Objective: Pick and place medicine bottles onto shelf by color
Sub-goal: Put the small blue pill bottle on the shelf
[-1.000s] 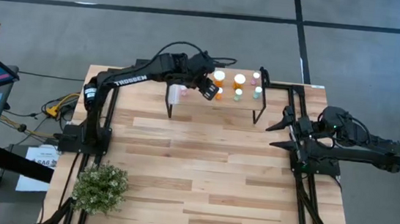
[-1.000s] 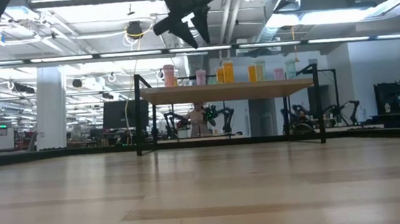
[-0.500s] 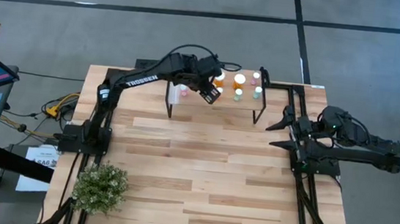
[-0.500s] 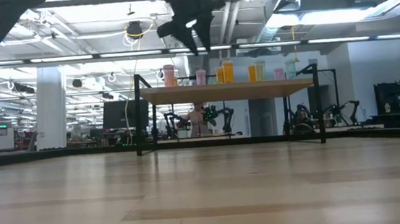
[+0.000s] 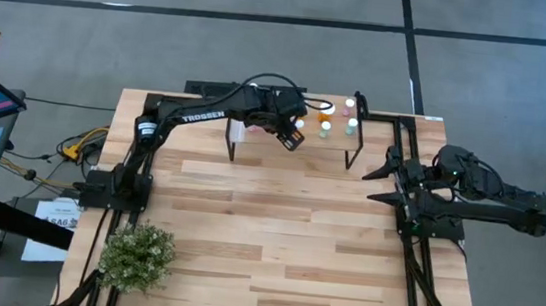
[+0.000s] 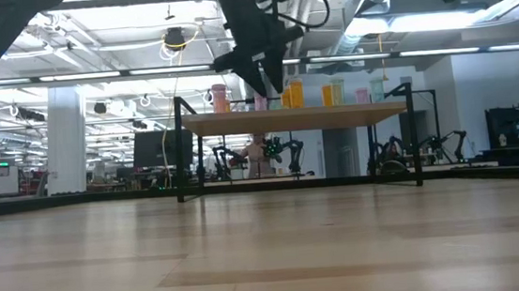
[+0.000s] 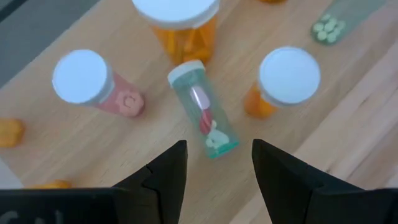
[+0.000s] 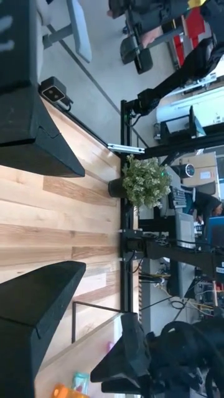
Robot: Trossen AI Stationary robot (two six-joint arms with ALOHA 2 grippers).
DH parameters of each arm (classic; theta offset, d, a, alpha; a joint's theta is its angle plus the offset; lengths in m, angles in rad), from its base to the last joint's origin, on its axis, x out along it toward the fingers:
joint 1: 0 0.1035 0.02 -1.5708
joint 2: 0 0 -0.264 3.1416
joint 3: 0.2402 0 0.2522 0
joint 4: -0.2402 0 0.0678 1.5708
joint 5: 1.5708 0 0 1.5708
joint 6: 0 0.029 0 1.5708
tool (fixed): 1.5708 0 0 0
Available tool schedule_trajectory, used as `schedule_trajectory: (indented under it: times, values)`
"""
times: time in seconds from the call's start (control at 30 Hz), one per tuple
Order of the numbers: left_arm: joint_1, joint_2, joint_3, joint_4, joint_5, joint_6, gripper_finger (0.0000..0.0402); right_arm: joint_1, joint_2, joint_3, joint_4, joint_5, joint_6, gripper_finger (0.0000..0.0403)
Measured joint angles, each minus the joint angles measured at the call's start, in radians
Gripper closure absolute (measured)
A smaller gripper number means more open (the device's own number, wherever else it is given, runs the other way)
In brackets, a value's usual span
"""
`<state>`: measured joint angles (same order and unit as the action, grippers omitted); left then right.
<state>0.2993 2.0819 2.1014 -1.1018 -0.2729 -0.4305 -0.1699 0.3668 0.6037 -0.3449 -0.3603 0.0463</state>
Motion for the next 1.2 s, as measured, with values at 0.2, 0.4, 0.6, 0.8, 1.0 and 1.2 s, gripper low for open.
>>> schedule_trajectory:
  times: [0.2,0.4,0.6,0.8,1.0,1.2]
  values:
    - [0.000,-0.002,-0.060,0.065,0.001,0.000,0.0233,0.000,0.000,0.000,0.001,0.000,-0.001,0.0148]
    - [0.006,-0.002,-0.097,0.109,0.001,-0.015,0.0233,0.000,0.000,0.000,0.001,-0.001,-0.001,0.0148]
    - [0.012,-0.002,-0.112,0.126,-0.005,-0.027,0.0233,0.000,0.000,0.000,0.001,-0.001,-0.001,0.0148]
    - [0.013,-0.002,-0.112,0.127,-0.025,-0.045,0.0235,0.000,0.000,0.000,0.001,-0.001,-0.001,0.0148]
    - [0.012,-0.002,-0.112,0.122,-0.023,-0.050,0.0282,0.000,0.000,0.000,0.001,-0.001,-0.001,0.0148]
    - [0.012,-0.002,-0.111,0.123,-0.023,-0.052,0.0324,0.000,0.000,0.000,0.001,-0.001,-0.001,0.0148]
